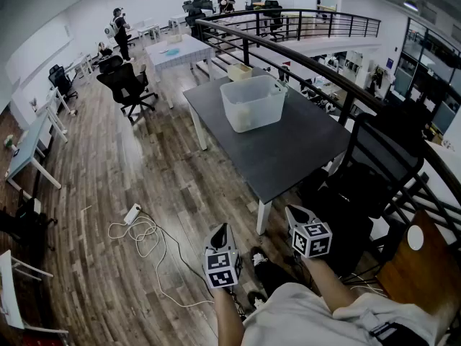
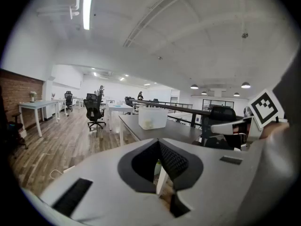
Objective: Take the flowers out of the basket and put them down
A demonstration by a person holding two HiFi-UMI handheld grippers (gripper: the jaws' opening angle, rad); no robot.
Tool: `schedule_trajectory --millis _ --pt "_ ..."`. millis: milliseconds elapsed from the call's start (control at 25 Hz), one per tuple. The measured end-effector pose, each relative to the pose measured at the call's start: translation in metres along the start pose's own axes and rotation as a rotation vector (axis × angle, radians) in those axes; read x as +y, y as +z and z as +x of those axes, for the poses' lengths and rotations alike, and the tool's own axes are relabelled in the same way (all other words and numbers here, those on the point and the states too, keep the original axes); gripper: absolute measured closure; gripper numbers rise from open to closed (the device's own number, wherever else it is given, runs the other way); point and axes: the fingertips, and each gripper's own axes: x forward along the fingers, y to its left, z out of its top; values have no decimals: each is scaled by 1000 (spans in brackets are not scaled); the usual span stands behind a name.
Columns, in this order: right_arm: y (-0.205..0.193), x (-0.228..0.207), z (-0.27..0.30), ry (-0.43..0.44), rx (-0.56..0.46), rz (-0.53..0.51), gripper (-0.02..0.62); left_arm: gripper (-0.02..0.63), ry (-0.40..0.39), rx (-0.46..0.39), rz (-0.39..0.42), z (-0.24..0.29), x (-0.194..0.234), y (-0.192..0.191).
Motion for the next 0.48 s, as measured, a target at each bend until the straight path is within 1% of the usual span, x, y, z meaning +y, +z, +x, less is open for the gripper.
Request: schedule_trajectory --millis 160,320,480 --pt "6 -13 27 -24 6 9 583 586 -9 10 5 27 11 5" --pt "18 -28 63 -56 18 29 583 586 -27 36 5 65 20 12" --pt "43 -46 115 -92 35 29 583 586 -73 47 46 124 27 40"
